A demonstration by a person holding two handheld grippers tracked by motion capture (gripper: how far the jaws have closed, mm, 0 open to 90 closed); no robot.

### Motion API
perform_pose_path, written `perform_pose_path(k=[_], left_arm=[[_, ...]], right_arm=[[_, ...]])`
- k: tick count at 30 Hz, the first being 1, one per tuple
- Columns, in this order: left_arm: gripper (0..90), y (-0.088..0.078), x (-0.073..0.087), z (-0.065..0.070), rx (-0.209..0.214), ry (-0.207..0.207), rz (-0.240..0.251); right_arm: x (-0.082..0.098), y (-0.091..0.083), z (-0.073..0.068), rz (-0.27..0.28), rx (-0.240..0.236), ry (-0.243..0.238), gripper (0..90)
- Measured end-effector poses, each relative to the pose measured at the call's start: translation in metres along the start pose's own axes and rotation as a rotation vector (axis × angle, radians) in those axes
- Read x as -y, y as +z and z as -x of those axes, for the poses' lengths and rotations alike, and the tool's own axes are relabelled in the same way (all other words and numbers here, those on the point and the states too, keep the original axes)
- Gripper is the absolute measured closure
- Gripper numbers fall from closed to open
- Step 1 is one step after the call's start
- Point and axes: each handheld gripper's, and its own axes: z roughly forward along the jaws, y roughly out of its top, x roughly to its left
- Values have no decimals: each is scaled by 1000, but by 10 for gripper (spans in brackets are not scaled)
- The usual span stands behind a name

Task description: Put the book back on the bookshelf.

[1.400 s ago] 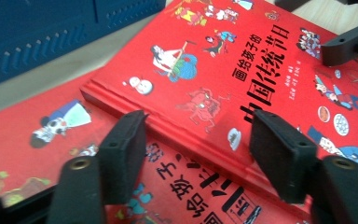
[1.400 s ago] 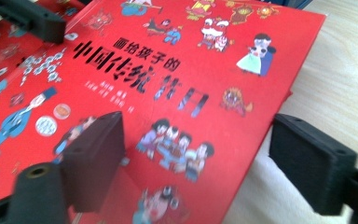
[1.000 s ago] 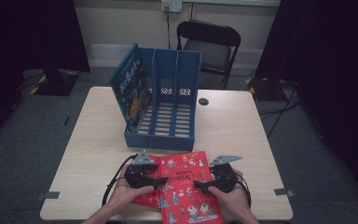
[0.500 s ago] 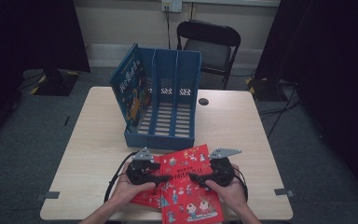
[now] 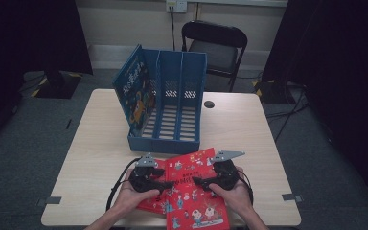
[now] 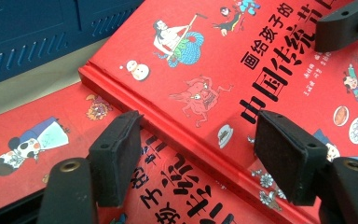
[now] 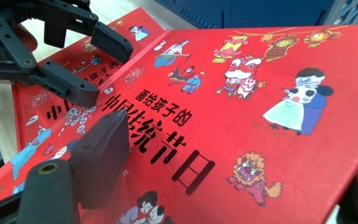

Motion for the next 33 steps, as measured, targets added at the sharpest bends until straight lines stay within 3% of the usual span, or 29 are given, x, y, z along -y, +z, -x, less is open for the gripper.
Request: perform_pose_path(k=[17, 22, 26, 27, 33], left_arm=[[187, 3, 0, -2, 58, -61, 31], [145, 4, 0, -2, 72, -63, 36], [135, 6, 0, -3, 139, -98, 49], [130, 6, 0, -3, 136, -95, 51], [156, 3, -2, -3, 128, -99, 31]], right_arm=[[-3, -15, -5, 55, -14, -86, 341], [-4, -16, -7, 64, -8, -103, 343], [-4, -20, -9, 90, -21, -125, 385], [-5, -22, -10, 96, -24, -131, 389], [-6, -20, -8, 77, -34, -101, 387]])
